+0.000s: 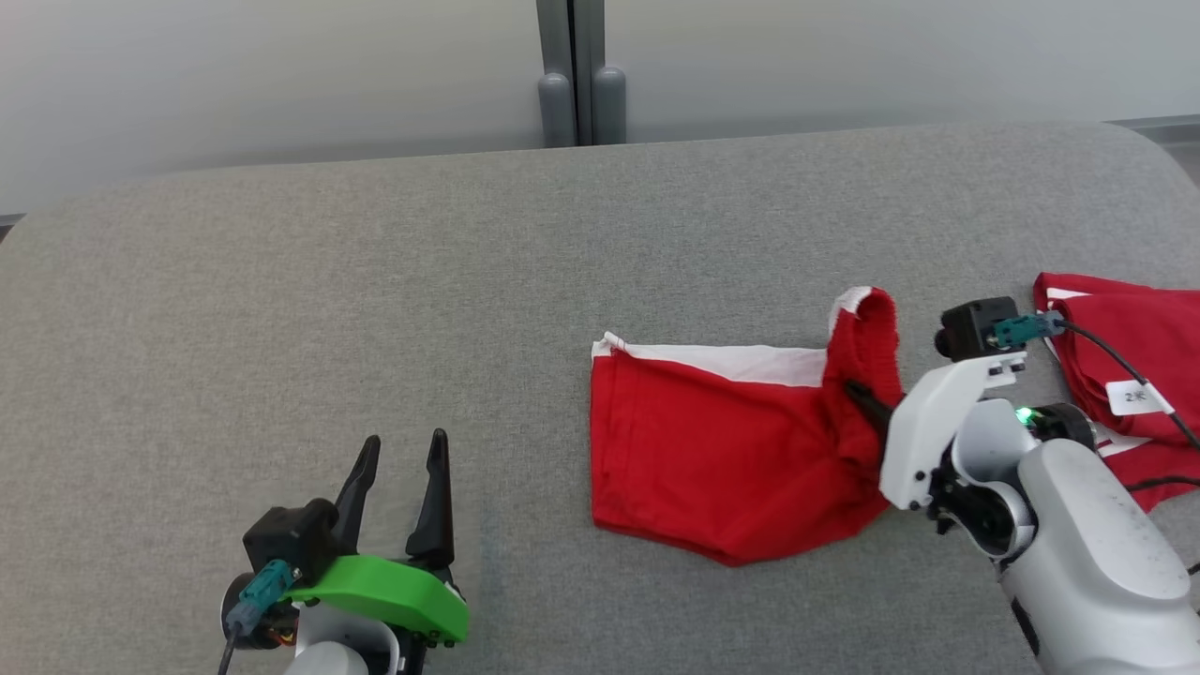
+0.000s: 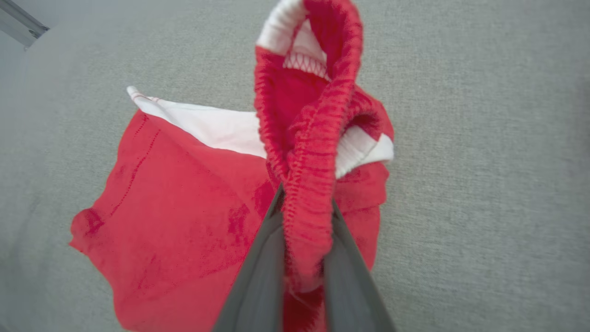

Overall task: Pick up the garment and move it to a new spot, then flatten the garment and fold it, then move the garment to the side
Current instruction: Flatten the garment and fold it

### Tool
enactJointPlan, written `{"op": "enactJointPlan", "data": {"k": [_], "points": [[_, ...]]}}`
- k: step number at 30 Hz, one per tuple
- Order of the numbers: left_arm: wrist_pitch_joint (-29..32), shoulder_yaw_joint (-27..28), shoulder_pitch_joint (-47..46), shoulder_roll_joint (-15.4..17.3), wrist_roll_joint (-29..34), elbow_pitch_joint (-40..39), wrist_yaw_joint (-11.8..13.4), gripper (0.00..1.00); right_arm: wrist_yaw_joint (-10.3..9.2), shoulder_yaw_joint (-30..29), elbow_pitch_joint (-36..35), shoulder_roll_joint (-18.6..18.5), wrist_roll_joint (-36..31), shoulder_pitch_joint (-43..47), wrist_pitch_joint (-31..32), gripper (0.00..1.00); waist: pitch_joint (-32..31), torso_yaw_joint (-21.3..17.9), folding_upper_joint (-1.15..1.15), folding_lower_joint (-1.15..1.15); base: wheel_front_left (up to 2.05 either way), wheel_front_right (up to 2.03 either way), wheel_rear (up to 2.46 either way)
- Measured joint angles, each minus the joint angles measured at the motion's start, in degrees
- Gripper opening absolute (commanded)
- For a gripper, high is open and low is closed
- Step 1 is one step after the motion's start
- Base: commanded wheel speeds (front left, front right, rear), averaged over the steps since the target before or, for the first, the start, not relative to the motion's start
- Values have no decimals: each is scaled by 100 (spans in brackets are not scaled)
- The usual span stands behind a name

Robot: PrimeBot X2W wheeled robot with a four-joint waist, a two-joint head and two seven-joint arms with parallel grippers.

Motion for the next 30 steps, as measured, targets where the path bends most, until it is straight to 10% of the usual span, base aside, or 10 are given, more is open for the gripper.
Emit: {"op": "enactJointPlan", "data": {"k": [15, 17, 18, 30], "points": [[0, 16, -70, -100, 55, 47, -68, 100, -1, 649, 164, 781, 71, -293, 40, 1, 56, 427, 0, 0, 0, 0, 0], [0, 21, -71, -112, 56, 58, -76, 100, -1, 694, 345, 838, 70, -352, -44, 46, 73, 486, 0, 0, 0, 0, 0], [0, 23, -72, -120, 63, 60, -78, 100, -1, 732, 416, 862, 81, -377, -94, 100, 79, 512, 0, 0, 0, 0, 0], [0, 63, -71, -183, 193, 90, -133, 100, -1, 1239, 492, 954, 767, -569, -701, 100, 29, 536, 0, 0, 0, 0, 0]]}}
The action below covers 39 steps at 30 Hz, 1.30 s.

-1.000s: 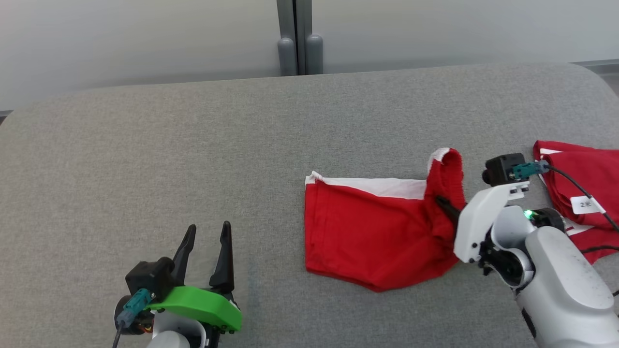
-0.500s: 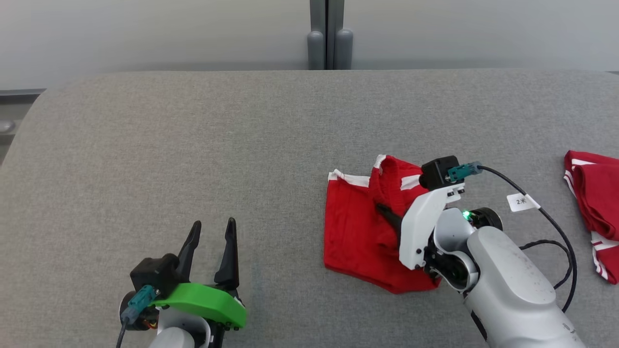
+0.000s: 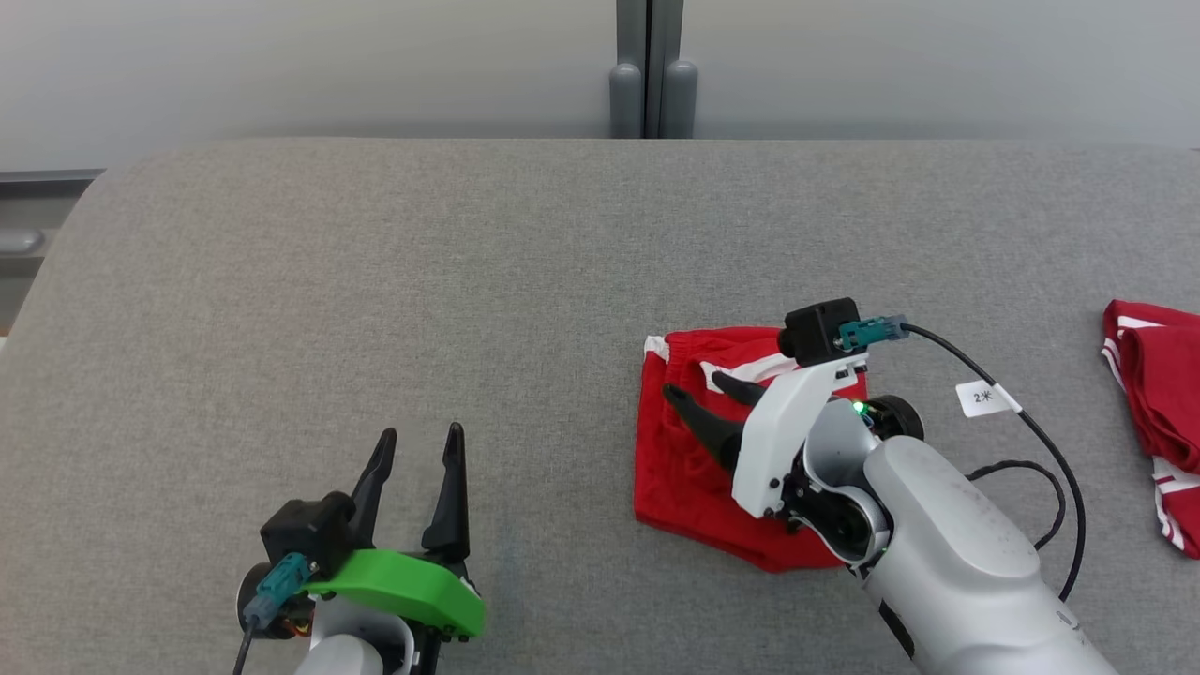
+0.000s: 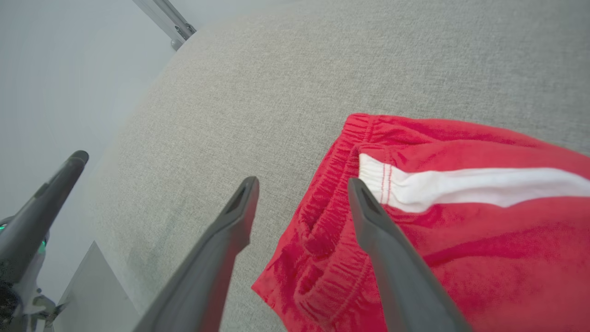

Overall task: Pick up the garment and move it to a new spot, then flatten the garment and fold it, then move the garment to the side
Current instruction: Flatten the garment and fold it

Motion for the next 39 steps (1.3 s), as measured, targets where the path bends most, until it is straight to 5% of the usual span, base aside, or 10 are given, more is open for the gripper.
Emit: {"op": "enactJointPlan", "data": {"k": [7, 18, 30, 39], "points": [[0, -37, 1, -22, 82, 21, -47, 100, 0, -43, 35, -359, -964, -73, -1158, 100, -156, -180, 0, 0, 0, 0, 0], [0, 303, 154, -93, 181, -77, -99, 100, 2, -1251, 179, -282, -2399, 457, -2894, 100, -519, -619, 0, 0, 0, 0, 0], [-9, 815, 837, -171, 639, -401, -129, 100, 2, -2189, -534, -13, -3115, 1814, -3241, 100, -733, -840, 0, 0, 0, 0, 0], [-9, 988, 1200, -221, 780, -555, -178, 100, 2, -2465, -1146, -1, -2538, 2551, -3243, 100, -725, -814, 0, 0, 0, 0, 0]]}}
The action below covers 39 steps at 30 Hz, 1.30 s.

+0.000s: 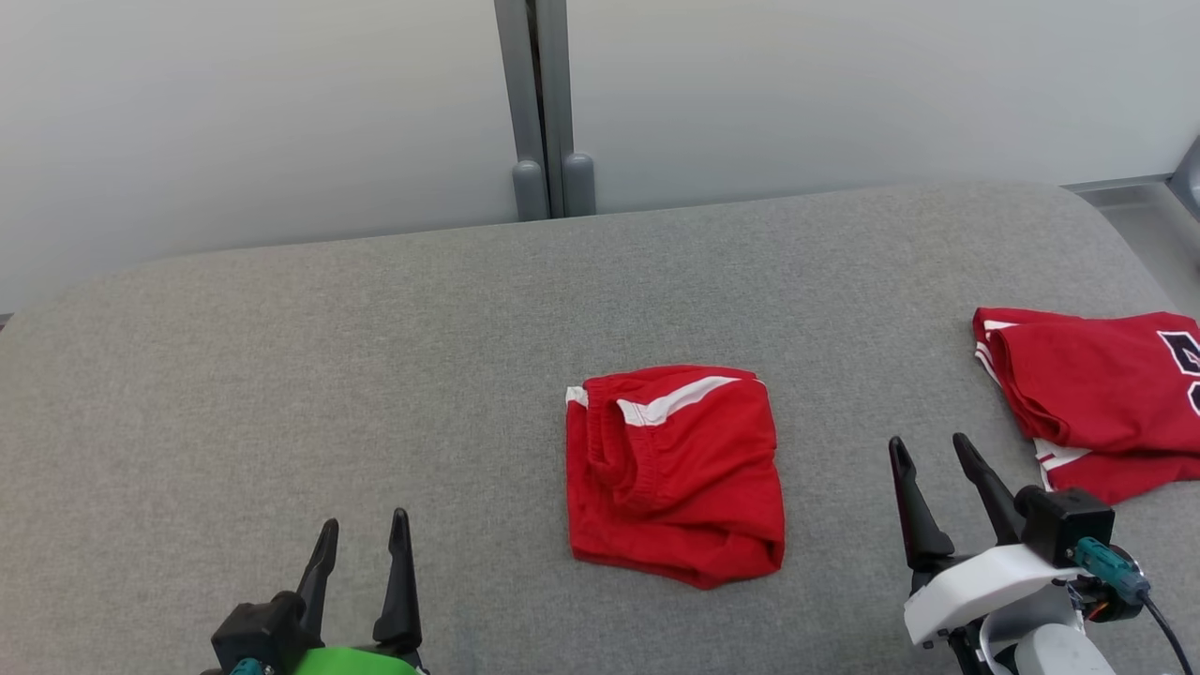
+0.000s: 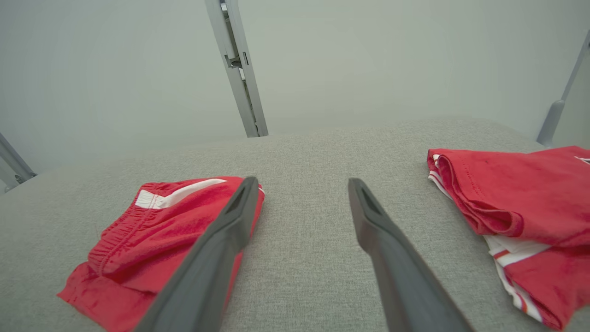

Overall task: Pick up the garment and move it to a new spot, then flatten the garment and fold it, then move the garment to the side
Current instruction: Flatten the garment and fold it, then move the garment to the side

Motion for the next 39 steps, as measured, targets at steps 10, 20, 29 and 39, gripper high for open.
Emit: {"op": "enactJointPlan", "data": {"k": [10, 20, 29, 39], "points": [[0, 20, 66, -18, 42, -12, 0, 100, -1, -11, -163, 1, 25, 96, 0, 100, 27, -12, 0, 0, 0, 0, 0], [0, 10, 65, -21, 48, 12, 0, 100, -1, -56, -162, 1, -133, 95, 0, 100, 24, 20, 0, 0, 0, 0, 0], [0, -37, 35, -24, 15, 15, 9, 100, 0, 23, 10, 1, -396, 29, 0, 100, 53, 70, 0, 0, 0, 0, 0], [0, -2, -87, -26, 51, 45, 5, 100, 0, 500, 719, 3, -947, -1148, 1313, 100, 146, 238, 0, 0, 0, 0, 0]]}}
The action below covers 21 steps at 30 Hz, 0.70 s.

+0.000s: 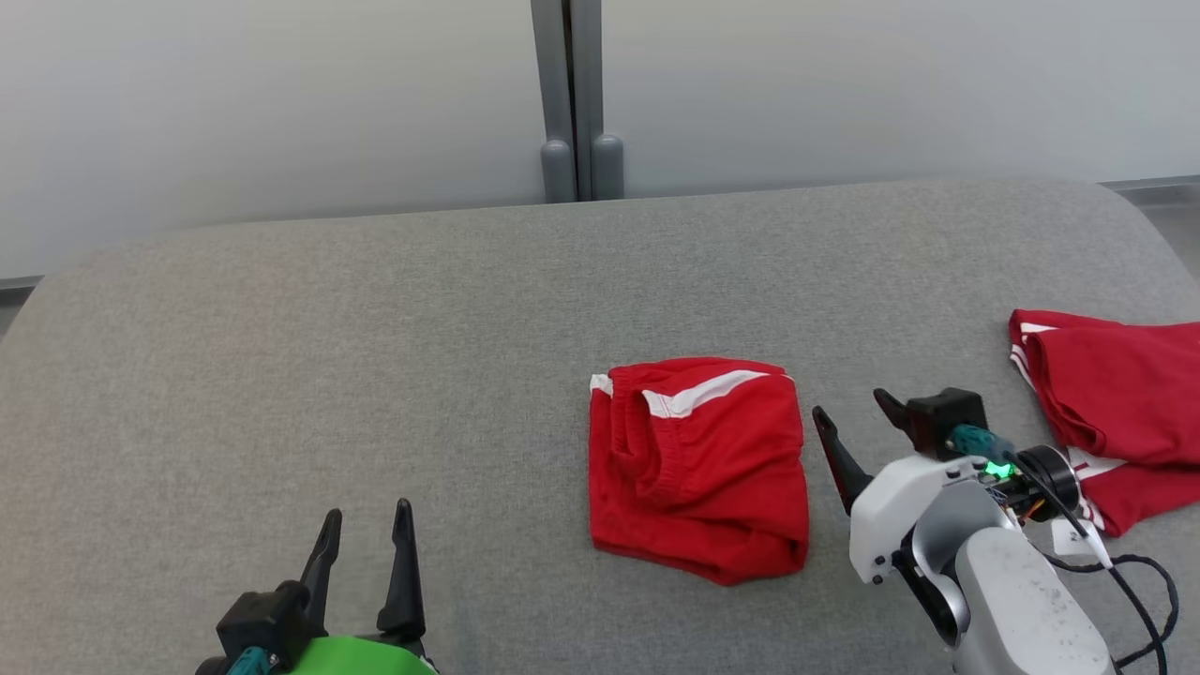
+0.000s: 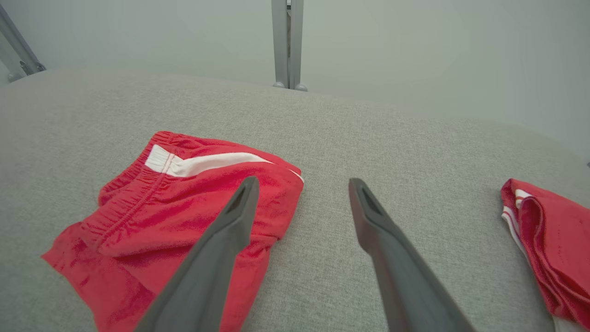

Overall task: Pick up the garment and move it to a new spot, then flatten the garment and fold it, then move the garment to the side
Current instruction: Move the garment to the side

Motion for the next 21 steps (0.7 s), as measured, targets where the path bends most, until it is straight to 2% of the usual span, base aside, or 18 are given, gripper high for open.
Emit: {"op": "enactJointPlan", "data": {"k": [5, 10, 14, 20, 21], "points": [[0, 2, -85, -2, -1, 1, -2, 100, 0, 48, 420, 1, -54, -368, 932, 100, 72, 193, 0, 0, 0, 0, 0], [0, 36, -118, -2, -2, -7, 3, 100, 0, 2, 801, -1, 76, -552, 1477, 100, 177, 410, 0, 0, 0, 0, 0], [0, 44, -165, -1, -2, -2, 3, 100, 0, -88, 1096, -1, 125, -611, 1704, 100, 268, 597, 0, 0, 0, 0, 0], [0, 45, -222, -2, -1, -22, 3, 100, 0, -30, 1410, -2, 594, -734, 1850, 100, 429, 800, 0, 0, 0, 0, 0], [0, 45, -236, -2, -1, -26, 2, 100, -2, 11, 1450, -5, 691, -769, 1849, 61, 458, 821, 0, 0, 0, 0, 0]]}}
